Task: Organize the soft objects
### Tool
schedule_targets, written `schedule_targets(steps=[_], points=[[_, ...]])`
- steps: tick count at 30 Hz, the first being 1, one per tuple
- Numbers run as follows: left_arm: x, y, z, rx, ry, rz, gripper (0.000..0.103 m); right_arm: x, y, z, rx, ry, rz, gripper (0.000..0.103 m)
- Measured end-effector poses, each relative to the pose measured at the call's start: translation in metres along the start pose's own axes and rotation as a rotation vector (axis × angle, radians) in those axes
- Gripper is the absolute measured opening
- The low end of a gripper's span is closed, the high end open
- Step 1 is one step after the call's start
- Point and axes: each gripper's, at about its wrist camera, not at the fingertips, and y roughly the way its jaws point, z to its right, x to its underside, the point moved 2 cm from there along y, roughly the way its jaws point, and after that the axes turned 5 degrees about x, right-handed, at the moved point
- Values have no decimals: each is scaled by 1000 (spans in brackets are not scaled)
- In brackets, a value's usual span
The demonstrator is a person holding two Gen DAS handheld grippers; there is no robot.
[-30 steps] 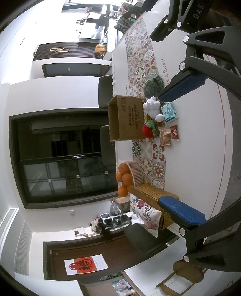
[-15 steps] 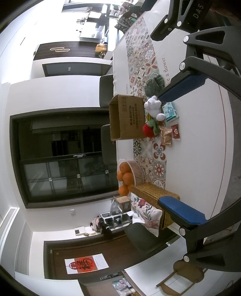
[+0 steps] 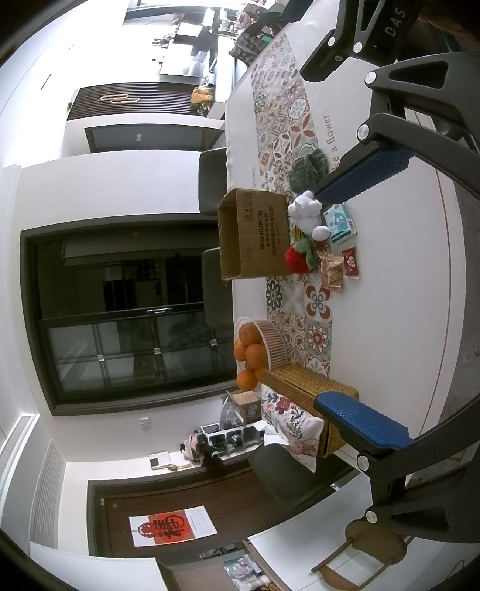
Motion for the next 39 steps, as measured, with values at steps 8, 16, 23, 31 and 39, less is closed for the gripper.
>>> schedule_targets(steps=[8,16,23,31,39], points=[[0,0,0,0,0,0,103,0,0,0,0,0,0,102],[0,0,0,-1,0,1,103,0,0,1,0,-1,0,102],[0,0,0,0,0,-1,103,1,1,2,1,-1,-2,102],[11,9,-8,-7,14,-30,103,8,11,-16,-25,-8,-37,102],[32,45,-24,14,8,-115,103,21,46,-39,-83,-12,-103,102]])
